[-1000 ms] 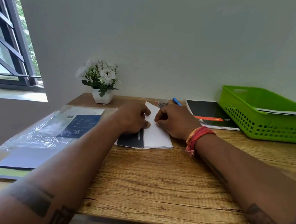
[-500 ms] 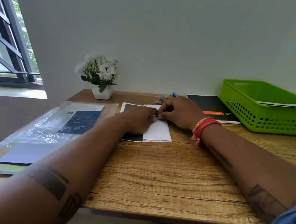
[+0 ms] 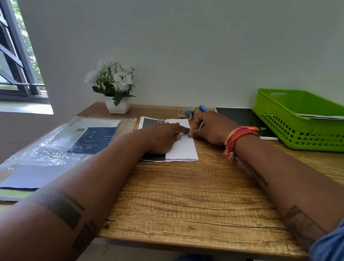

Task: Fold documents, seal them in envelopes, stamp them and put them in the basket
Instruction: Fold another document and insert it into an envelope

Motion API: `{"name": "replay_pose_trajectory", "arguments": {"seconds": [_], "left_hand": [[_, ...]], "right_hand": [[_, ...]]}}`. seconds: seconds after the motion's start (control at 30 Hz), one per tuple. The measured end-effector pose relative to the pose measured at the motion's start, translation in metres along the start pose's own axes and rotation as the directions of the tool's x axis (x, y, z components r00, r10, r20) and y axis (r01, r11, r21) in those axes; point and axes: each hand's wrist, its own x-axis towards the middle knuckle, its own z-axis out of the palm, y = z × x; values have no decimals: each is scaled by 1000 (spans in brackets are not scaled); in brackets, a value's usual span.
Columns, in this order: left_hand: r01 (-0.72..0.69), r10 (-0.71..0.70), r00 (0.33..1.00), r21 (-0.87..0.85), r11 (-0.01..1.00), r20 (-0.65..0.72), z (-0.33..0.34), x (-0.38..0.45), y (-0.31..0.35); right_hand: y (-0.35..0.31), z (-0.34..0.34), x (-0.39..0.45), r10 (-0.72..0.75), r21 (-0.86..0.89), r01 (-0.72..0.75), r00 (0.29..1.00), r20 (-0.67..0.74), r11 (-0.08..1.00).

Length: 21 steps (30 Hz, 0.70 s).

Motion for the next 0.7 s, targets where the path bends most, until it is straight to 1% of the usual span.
{"name": "replay_pose_trajectory", "arguments": {"seconds": [0.23,0.7], "left_hand": [[-11,11,1000,22,1000,-6,0,0,-1],[-2,3,1000,17,1000,-14,0,-1,0]], "right_hand": [[-4,-10,-11,16,46,-21,994,109,999],[-6,-23,-24,21,-24,-16,964,265,1000]]}}
